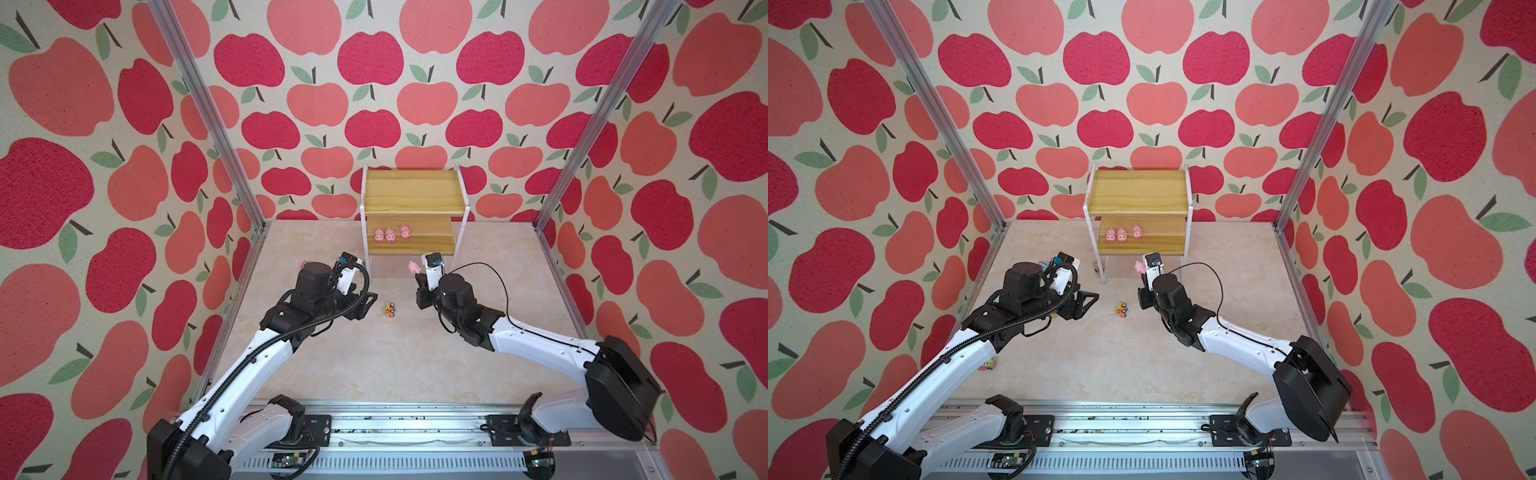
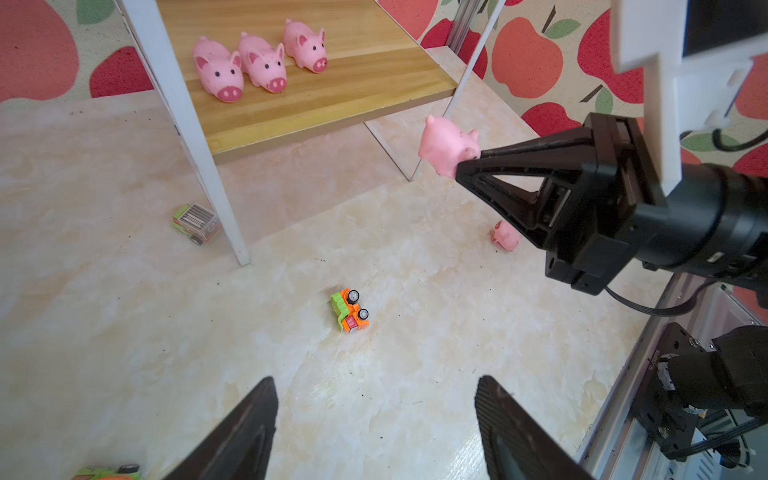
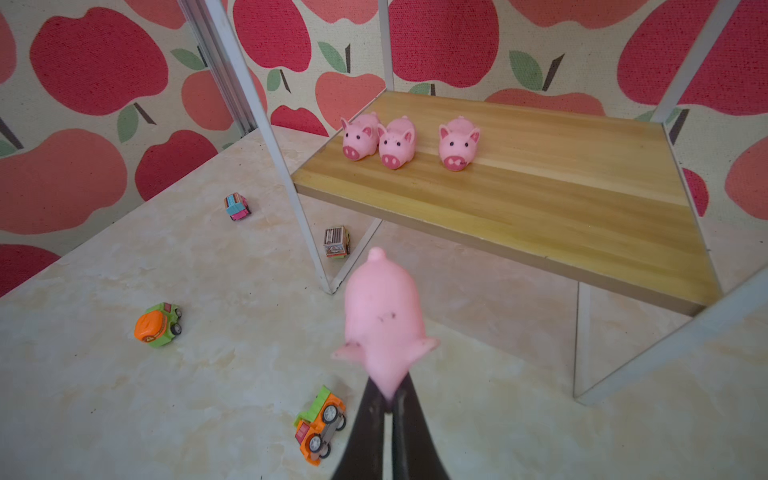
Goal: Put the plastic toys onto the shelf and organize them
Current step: 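Carry the pink pig with the right gripper to the lower shelf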
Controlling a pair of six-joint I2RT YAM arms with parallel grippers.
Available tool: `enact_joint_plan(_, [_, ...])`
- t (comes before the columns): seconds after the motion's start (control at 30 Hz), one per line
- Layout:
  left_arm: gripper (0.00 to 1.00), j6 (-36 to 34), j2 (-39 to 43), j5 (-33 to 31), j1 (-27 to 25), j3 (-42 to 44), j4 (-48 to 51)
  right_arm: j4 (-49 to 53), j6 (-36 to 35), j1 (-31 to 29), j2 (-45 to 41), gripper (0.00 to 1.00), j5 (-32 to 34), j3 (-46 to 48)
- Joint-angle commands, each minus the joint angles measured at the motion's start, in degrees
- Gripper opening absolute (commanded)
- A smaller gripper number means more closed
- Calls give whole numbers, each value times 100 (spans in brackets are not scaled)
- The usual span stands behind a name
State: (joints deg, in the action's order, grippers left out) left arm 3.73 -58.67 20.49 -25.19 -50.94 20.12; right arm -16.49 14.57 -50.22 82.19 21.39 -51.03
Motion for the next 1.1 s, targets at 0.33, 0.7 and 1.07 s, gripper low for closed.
enact_joint_plan(0.33, [78,59,144,-443,46,-94,-63,1171,702,446,1295,2,746,-1709])
enact_joint_plan(0.7, [78,155,199,-98,405,-30,-179,934,716,692,1881,3,1016,-2237])
enact_joint_plan(1.07, [78,194,193,-19,533,5,-223,373,554,863,2363,5,1214,-2532])
